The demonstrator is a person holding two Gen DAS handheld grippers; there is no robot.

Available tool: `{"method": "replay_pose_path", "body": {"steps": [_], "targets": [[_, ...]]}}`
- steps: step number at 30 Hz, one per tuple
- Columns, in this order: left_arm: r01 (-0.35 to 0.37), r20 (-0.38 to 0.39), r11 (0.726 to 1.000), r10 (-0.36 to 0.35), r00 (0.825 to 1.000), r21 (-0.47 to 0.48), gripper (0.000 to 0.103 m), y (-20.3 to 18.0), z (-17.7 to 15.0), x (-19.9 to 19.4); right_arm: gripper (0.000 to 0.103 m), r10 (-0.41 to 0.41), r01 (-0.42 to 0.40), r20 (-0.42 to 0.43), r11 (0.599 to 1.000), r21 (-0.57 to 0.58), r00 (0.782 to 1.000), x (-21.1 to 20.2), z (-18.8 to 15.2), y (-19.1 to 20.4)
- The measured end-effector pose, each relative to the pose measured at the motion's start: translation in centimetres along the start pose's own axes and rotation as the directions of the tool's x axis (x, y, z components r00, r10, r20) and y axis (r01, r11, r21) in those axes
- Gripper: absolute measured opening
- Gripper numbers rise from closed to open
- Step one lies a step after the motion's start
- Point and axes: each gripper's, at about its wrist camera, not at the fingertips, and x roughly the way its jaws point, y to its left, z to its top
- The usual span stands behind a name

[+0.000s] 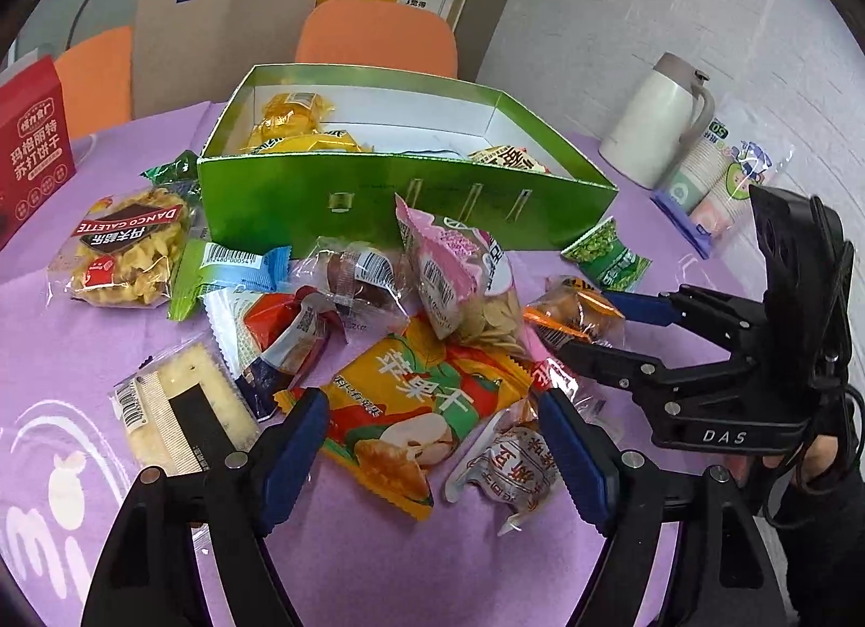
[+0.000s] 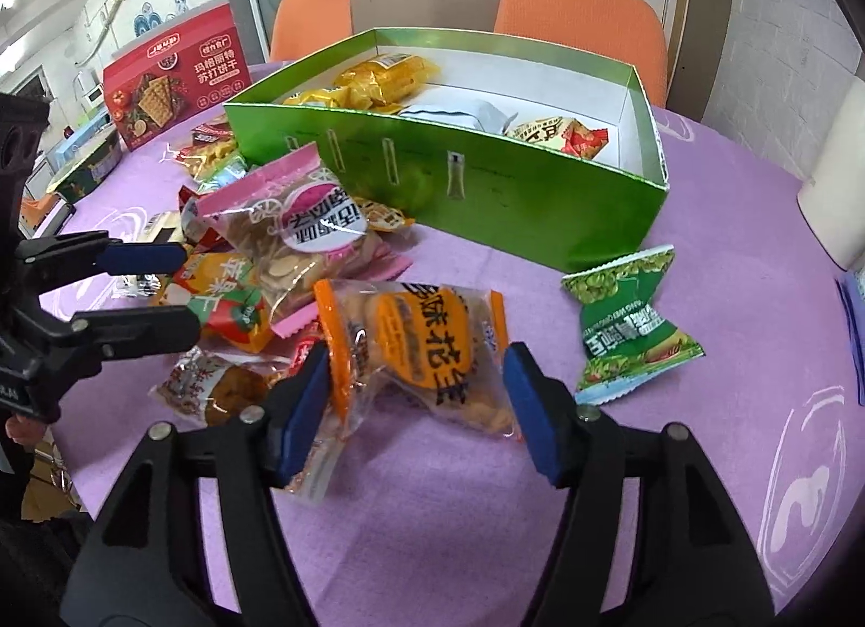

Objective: Organize snacks
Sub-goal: 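Grasp the clear bag with orange label using the right tool, then grasp the yellow apple-chips bag with left tool while right tool holds clear bag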

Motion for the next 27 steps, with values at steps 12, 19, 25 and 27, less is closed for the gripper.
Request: {"method": "replay_pose_path", "body": {"steps": [12,19,25,27], "targets": [[-0.081,0.004,0.995,0.081,0.997,0.064,0.071,-0.6,-0.3,1.2,0.065,0.002,-0.002,-0.004,1.000,0.030,1.000,0.6,-0.1,-0.4],[-0.025,0.023,0.999,0.024,0.999,0.032,0.024,0.3,-0.4,-0.2,0.048,0.009,-0.009,0.030,1.000,0.012,0.999,-0.9,0.0,0.3],[0.018,0.041,1.000,-0.018,0.999,-0.006,0.015,0.9,-0.5,-2.2,0.045,0.032,-0.031,0.062,0.999,-0.015,0.998,-2.8,0.2,1.2],[0.037,0.065,0.999,-0.036,0.997,-0.015,0.013,0.9,-0.3,-3.6,0.045,0.042,-0.041,0.085,0.999,-0.017,0.995,-3.8,0.6,1.4]]}}
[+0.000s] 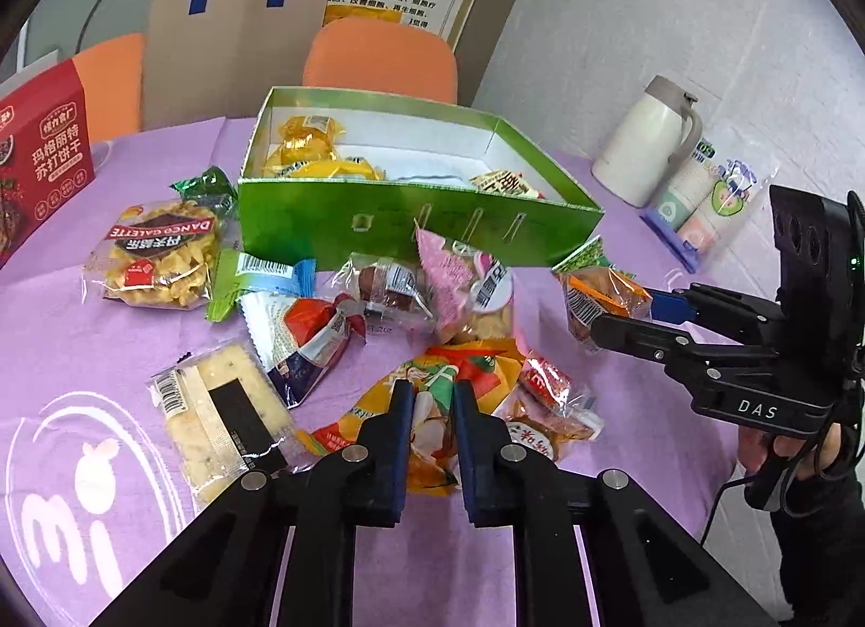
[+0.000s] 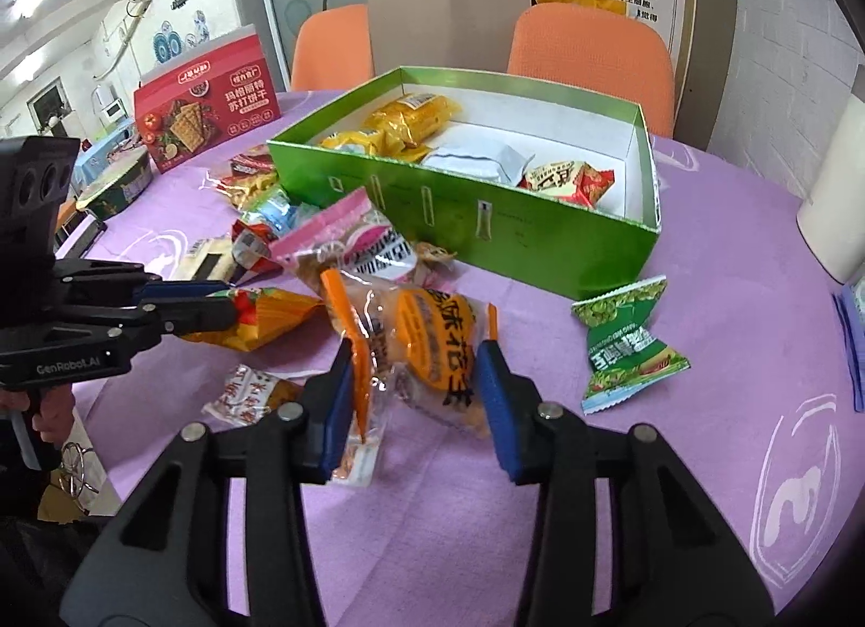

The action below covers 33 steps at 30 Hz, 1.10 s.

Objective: Organize snacks
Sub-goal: 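Grasp the yellow apple-chips bag with left tool while right tool holds clear bag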

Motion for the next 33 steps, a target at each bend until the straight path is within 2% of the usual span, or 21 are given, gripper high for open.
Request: {"method": "replay_pose_path", "body": {"steps": [4,6,10,12,14,16,17,18,20,23,27,31,33], "targets": [[0.019,0.077,0.999,-0.021,0.997,0.029,0.011,-0.8,1.9,-3.1,0.045,0.011,-0.011,0.057,1.000,-0.002,0.998,-1.8,1.6,0.1],[0.020,0.112,0.999,-0.024,0.993,0.040,0.004,-1.1,3.3,-3.9,0.045,0.007,-0.007,0.088,1.000,-0.002,0.996,-2.4,2.7,0.1],[0.029,0.168,0.998,-0.037,0.985,0.050,0.004,-1.2,6.8,-4.3,0.045,-0.010,0.008,0.134,1.000,0.015,0.991,-2.7,4.9,-0.6],[0.028,0.168,0.999,-0.034,0.985,0.040,0.004,-1.0,8.0,-3.8,0.045,-0.028,0.024,0.143,0.999,0.028,0.989,-2.2,6.0,-1.2],[0.023,0.127,0.998,-0.030,0.991,0.058,0.004,-0.6,8.0,-3.5,0.045,-0.046,0.041,0.139,0.998,0.039,0.989,-1.8,6.6,-1.7],[-0.003,0.102,0.997,-0.006,0.995,0.081,0.012,-0.3,6.6,-3.7,0.045,-0.039,0.032,0.136,0.998,0.054,0.990,-1.7,6.4,-2.2],[-0.021,0.073,0.995,0.014,0.997,0.099,0.032,-0.2,5.6,-3.5,0.046,-0.027,0.021,0.131,0.998,0.053,0.991,-1.7,6.1,-2.3],[-0.037,0.039,0.992,0.033,0.999,0.117,0.059,-0.3,4.5,-3.2,0.046,-0.025,0.019,0.121,0.999,0.047,0.992,-1.6,5.8,-2.3],[-0.047,-0.014,0.987,0.050,0.999,0.153,0.078,-0.2,2.4,-2.4,0.046,-0.025,0.022,0.103,0.999,0.028,0.994,-1.3,5.0,-2.1],[-0.044,-0.092,0.981,0.062,0.994,0.191,0.078,-0.3,0.3,-0.5,0.046,-0.008,0.006,0.072,1.000,0.023,0.997,-0.4,3.9,-1.7],[-0.021,-0.163,0.978,0.055,0.985,0.206,0.078,-0.1,-0.2,2.3,0.046,0.006,-0.009,0.053,0.999,0.051,0.999,0.2,3.1,-1.9],[-0.035,-0.192,0.985,0.068,0.979,0.168,0.077,1.1,-0.4,4.2,0.046,-0.005,0.002,0.040,0.998,0.059,0.999,0.3,2.5,-2.2],[-0.055,-0.156,0.980,0.086,0.984,0.193,0.075,0.7,-0.5,4.2,0.046,-0.009,0.007,0.032,0.998,0.065,0.999,0.4,2.3,-2.3]]}}
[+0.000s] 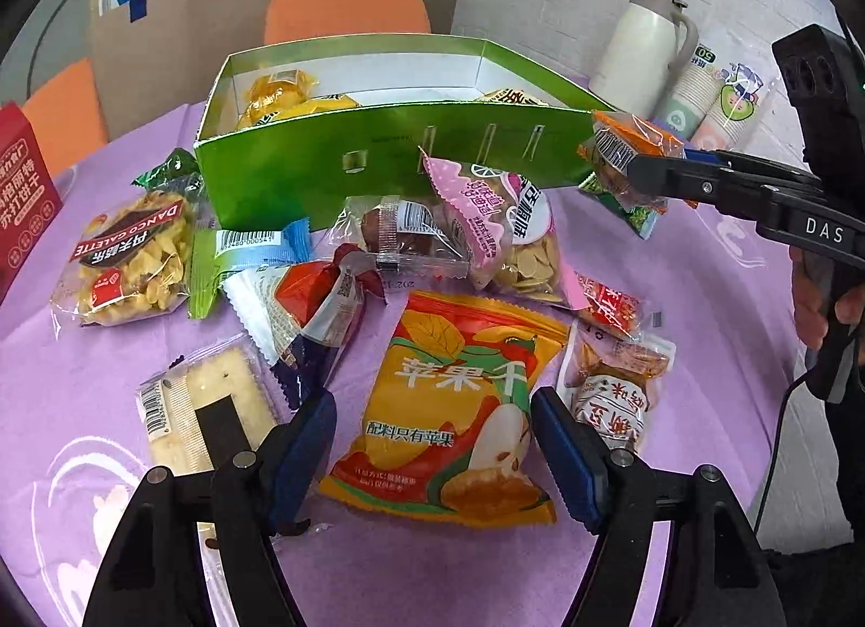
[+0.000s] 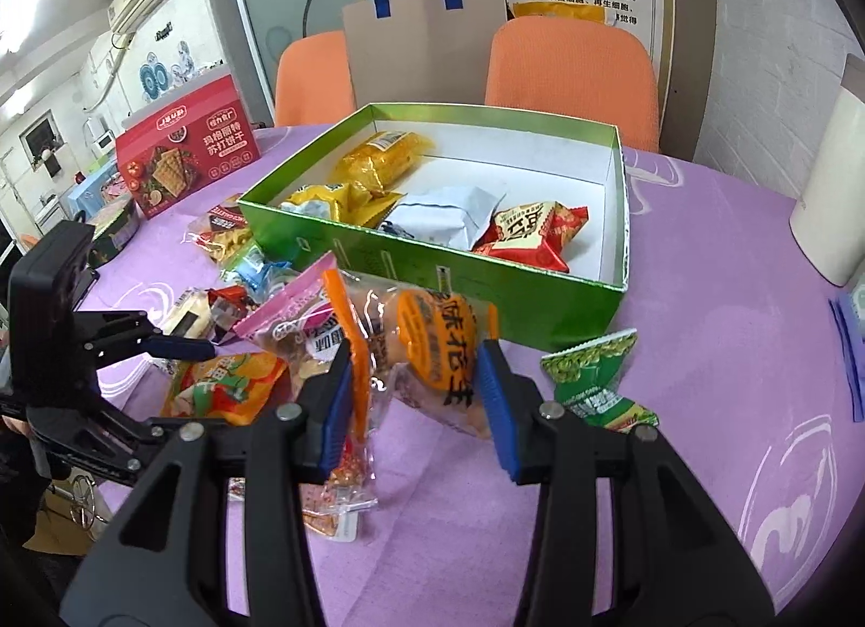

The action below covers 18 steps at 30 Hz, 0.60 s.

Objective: Organize snacks
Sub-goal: 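Grasp the yellow apple-chips bag with left tool while right tool holds clear bag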

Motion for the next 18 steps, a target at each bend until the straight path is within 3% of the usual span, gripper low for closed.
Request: {"method": "replay_pose_path", "body": {"steps": [1,2,3,5,12,18], "targets": [[-0.010,-0.002,1.000,0.010,1.000,0.010,0.075,-0.4,0.0,0.1,0.046,-0.001,0.001,-0.003,1.000,0.003,1.000,0.1,-0.1,-0.1],[-0.024,0.004,1.000,0.024,1.000,0.019,0.062,-0.7,-0.1,0.2,0.046,-0.001,0.001,-0.005,1.000,0.006,1.000,0.1,-0.1,-0.1],[-0.023,0.011,0.999,0.023,1.000,0.029,0.055,-1.0,-0.1,0.1,0.046,-0.002,0.002,-0.007,1.000,0.008,1.000,0.2,-0.2,-0.1],[0.022,0.004,1.000,-0.022,1.000,-0.002,0.051,-1.0,0.0,-0.1,0.046,0.001,-0.001,-0.006,1.000,0.010,1.000,0.2,-0.2,-0.1],[0.085,0.113,0.993,-0.074,0.991,-0.088,0.050,0.2,0.9,-4.3,0.046,0.013,-0.013,0.033,1.000,-0.010,0.999,-1.6,0.4,0.3],[0.058,0.281,0.995,-0.032,0.959,-0.084,0.050,0.7,6.1,-8.2,0.046,0.012,-0.011,0.109,1.000,-0.013,0.994,-2.5,3.5,0.4]]}}
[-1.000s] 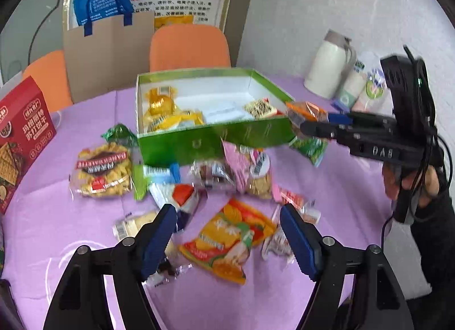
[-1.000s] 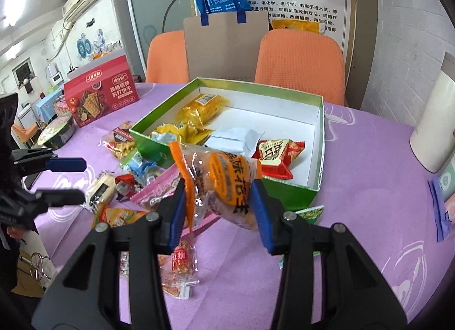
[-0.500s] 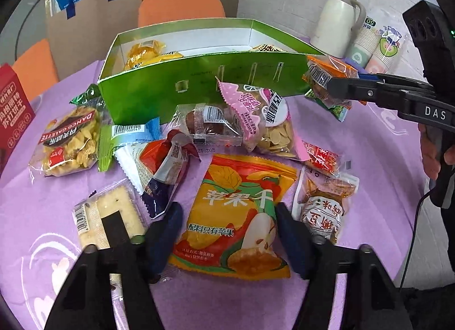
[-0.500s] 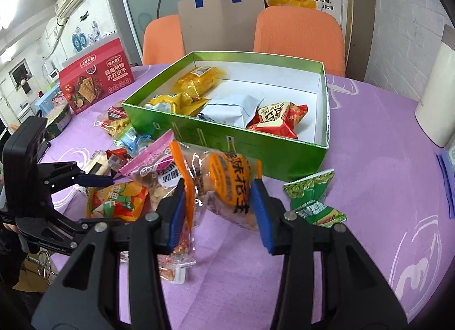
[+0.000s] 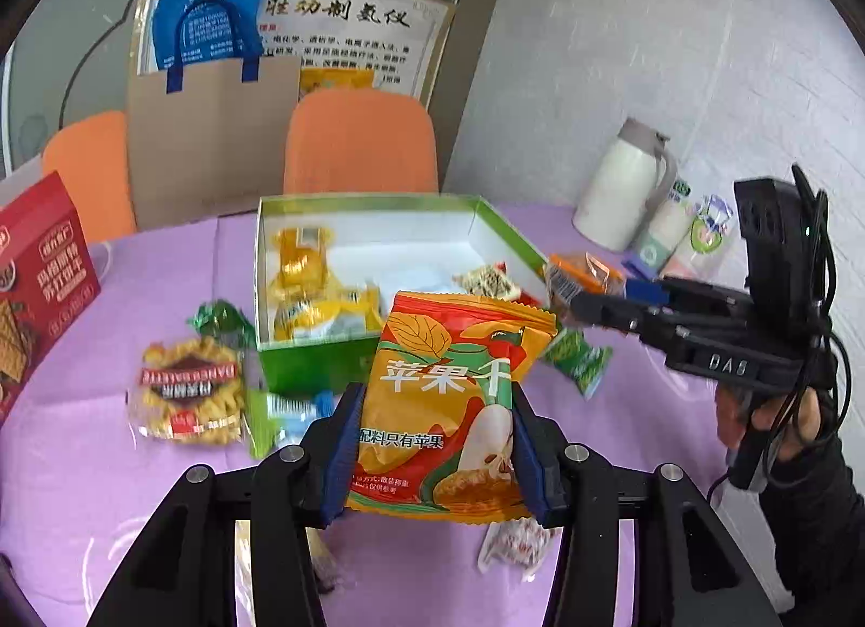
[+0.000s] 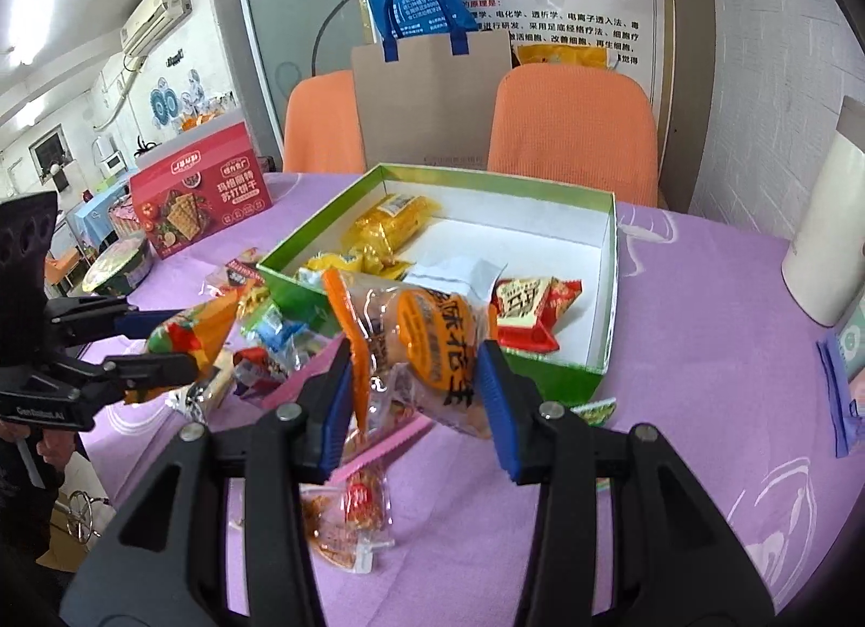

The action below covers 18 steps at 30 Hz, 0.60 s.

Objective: Organize snacks
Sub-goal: 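Place both bags into the green box and open both tools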

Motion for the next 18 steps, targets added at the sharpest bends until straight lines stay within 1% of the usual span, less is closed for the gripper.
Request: {"method": "replay_pose_path", "body": {"steps": [2,6,8,11,14,16,17,18], "targets": [[-0.008,0.032,1.000,0.009,0.999,-0.024,0.050,0.5,2.1,0.6,0.046,-0.007,0.007,0.012,1.000,0.003,1.000,0.5,1.1,-0.2],[-0.042,0.046,0.998,0.045,0.998,-0.048,0.050,1.4,5.1,3.6,0.046,-0.058,0.058,0.013,0.998,-0.004,0.998,2.9,2.8,-1.0],[-0.063,0.037,0.996,0.065,0.997,-0.057,0.051,2.0,5.8,5.2,0.046,-0.076,0.076,0.004,0.997,-0.004,0.997,4.3,3.2,-1.8],[-0.094,0.009,0.992,0.095,0.995,-0.085,0.051,3.0,6.5,7.9,0.046,-0.111,0.111,-0.031,0.994,0.000,0.993,6.8,3.3,-3.0],[-0.100,-0.023,0.989,0.098,0.995,-0.111,0.052,4.1,6.5,10.1,0.047,-0.119,0.121,-0.065,0.992,0.019,0.991,8.8,2.9,-4.2],[-0.114,-0.059,0.984,0.107,0.993,-0.139,0.067,5.0,6.2,11.3,0.054,-0.129,0.130,-0.059,0.992,0.009,0.990,9.4,2.8,-4.5],[-0.137,-0.082,0.978,0.125,0.989,-0.155,0.085,5.2,6.0,11.7,0.070,-0.140,0.140,-0.055,0.990,-0.004,0.989,9.6,2.8,-4.4],[-0.166,-0.099,0.972,0.151,0.984,-0.167,0.091,5.5,5.8,12.0,0.079,-0.158,0.158,-0.060,0.987,-0.005,0.986,9.6,2.8,-4.4]]}}
